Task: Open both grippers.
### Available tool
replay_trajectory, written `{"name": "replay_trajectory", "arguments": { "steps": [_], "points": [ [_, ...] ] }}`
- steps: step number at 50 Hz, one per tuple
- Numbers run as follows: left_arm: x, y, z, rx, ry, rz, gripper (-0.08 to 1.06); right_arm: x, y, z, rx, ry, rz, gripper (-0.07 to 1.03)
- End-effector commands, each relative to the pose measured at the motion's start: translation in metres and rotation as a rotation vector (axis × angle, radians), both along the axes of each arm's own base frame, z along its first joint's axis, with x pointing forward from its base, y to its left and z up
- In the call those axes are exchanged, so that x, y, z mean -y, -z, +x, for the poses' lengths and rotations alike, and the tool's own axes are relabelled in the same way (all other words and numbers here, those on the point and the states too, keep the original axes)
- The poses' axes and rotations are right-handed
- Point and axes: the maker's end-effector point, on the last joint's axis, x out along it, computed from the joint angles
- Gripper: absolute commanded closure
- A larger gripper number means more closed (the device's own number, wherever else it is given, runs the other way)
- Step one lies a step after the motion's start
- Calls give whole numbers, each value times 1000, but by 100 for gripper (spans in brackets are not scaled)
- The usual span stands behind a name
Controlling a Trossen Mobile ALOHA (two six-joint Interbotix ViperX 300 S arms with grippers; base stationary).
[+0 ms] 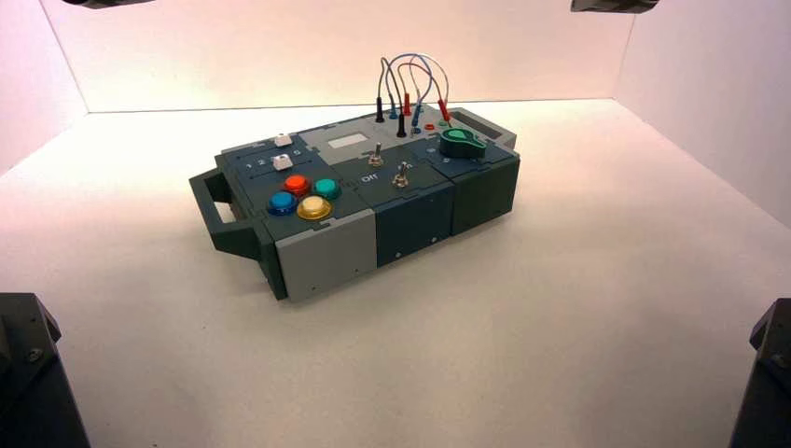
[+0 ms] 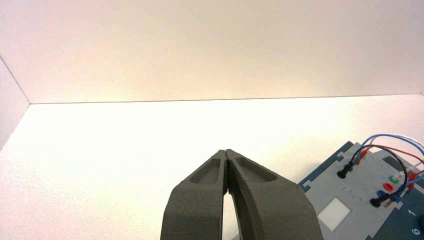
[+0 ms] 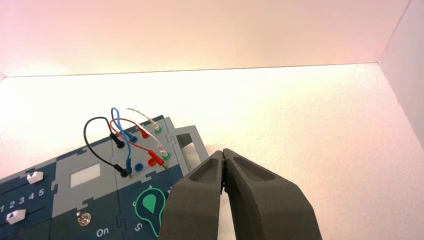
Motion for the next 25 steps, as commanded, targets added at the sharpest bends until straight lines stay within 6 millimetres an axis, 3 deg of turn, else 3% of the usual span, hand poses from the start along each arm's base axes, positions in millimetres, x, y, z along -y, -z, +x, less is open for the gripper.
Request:
{"name": "replay_trajectory", "arguments": {
  "steps": [1, 17, 25],
  "points": [
    [-1, -7, 3, 26, -4, 3, 101, 0, -10, 3, 32, 6, 4, 99],
    [-2, -9, 2, 32, -7, 2, 100, 1, -10, 4, 36, 9, 1, 98],
    [-2, -9, 2, 34, -7, 2, 93, 1, -11, 4, 38, 9, 0, 84]
  ]
}}
